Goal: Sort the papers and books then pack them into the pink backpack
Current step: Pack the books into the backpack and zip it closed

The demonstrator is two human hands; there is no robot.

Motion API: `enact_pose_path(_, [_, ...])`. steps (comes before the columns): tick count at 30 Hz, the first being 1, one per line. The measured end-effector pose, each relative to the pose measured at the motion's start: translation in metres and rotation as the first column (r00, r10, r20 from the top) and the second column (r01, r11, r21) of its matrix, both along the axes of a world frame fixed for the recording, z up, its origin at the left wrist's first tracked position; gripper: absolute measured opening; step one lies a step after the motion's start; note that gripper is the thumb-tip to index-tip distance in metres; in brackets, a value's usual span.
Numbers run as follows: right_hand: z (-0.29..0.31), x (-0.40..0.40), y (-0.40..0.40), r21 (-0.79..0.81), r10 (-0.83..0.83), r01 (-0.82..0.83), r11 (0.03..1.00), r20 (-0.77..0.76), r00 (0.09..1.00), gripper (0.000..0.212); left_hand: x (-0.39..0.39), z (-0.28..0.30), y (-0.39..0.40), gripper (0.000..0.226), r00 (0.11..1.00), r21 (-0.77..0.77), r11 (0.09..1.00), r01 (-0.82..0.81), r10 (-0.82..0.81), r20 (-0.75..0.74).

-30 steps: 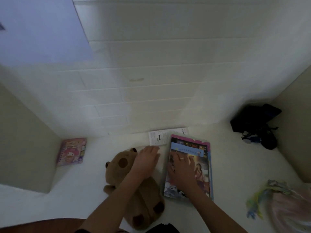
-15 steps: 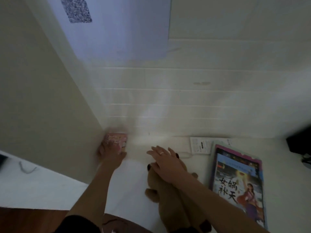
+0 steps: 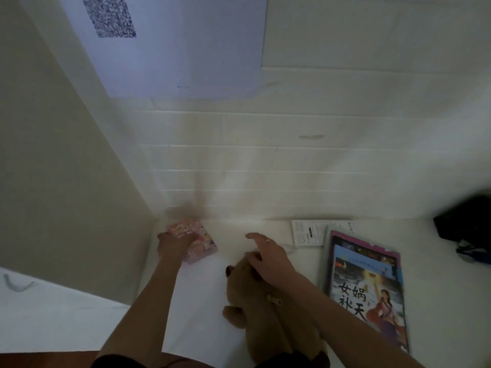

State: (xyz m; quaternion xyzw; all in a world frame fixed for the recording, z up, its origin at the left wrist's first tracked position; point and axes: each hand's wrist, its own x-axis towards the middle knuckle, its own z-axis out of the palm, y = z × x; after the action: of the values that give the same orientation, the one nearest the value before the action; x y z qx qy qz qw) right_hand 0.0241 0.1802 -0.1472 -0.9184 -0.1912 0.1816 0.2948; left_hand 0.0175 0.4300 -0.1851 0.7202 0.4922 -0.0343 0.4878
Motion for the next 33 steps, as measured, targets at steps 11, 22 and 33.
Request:
enact_pose_path(11, [-0.008, 0.000, -0.035, -0.008, -0.045, 0.045, 0.999, -0.281, 0.959, 0.067, 0.018, 0.018, -0.080, 0.051, 0.937, -0.145, 0.945, 0.292, -0.253, 0.240])
enact_pose_path(22, [0.016, 0.040, -0.066, 0.270, -0.467, 0.524, 0.808, -0.250, 0.848, 0.054, 0.032, 0.044, -0.118, 0.039, 0.629, 0.010, 0.640, 0.768, -0.758, 0.170])
enact_pose_path(33, [-0.003, 0.056, -0.093, 0.023, -0.441, 0.455, 0.890, -0.204, 0.874, 0.048, 0.026, 0.029, -0.157, 0.072, 0.551, 0.601, 0.372, 0.707, -0.823, -0.139])
